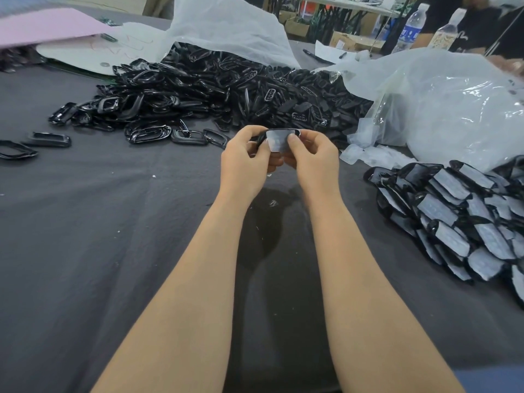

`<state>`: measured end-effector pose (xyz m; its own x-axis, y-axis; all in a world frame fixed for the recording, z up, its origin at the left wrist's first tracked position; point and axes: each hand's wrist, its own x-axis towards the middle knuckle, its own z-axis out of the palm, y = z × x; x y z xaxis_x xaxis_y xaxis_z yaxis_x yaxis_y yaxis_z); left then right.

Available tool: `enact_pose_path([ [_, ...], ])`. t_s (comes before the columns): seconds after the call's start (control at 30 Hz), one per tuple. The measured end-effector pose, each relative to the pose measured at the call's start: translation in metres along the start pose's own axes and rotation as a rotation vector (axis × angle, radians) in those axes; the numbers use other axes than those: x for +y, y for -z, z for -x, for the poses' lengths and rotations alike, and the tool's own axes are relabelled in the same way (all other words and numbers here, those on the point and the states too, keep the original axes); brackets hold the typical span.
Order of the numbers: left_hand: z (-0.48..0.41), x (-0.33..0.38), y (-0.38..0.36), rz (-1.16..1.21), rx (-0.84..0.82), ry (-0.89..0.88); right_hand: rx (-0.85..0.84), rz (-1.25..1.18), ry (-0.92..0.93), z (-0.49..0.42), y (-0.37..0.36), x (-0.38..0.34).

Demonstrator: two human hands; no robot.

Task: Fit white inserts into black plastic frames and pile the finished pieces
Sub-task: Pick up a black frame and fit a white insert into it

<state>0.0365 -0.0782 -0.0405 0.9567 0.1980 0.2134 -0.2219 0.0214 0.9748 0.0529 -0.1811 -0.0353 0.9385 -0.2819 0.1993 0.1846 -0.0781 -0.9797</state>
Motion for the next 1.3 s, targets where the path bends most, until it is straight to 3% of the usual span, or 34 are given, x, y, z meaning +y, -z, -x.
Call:
enact_pose_path([
  [0.6, 0.0025, 0.0013, -0.0010, -0.019, 0.005, -0.012, -0.022, 0.081, 0.018, -0.0004, 0.0017, 0.0010],
  [1.03, -0.0014, -0.0016, 0.0024, -0.028, 0.012, 0.032, -0.087, -0.048, -0.038, 0.0026, -0.0007, -0.0020],
  [1.3, -0.0004, -0.0014, 0.0021, -0.051, 0.029, 0.035, -0.098, 0.036, 0.024, 0.0054, -0.0001, -0.0041],
])
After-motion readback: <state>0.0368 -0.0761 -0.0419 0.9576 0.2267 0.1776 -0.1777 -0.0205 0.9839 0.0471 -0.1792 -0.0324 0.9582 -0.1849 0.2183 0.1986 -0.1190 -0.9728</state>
